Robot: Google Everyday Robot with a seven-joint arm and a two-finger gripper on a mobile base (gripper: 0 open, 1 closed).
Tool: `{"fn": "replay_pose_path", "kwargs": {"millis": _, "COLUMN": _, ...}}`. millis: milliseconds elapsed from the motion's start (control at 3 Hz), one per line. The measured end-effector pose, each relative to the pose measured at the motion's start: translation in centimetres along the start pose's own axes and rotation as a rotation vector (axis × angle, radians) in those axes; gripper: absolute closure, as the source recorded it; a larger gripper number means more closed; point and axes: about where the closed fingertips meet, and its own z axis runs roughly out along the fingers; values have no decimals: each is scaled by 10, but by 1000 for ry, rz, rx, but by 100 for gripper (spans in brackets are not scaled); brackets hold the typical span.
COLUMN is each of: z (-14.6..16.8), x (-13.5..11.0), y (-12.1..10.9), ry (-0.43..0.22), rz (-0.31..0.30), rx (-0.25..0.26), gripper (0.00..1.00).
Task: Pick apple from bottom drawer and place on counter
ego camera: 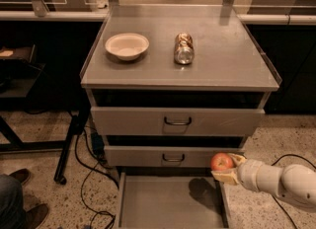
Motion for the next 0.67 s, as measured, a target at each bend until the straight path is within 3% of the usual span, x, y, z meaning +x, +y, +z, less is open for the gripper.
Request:
{"fn": "replay_pose_path", "kwargs": {"millis": 333, "z": -1, "x": 0, "y": 0, "ry": 0, "rz": 0, "rx": 2, "gripper": 100}}
{"fn": "replay_pose_path", "kwargs": {"millis": 667, "z": -4, "x": -21, "y": -6, "ry": -16, "rz": -23, "rx": 14, "gripper": 100}}
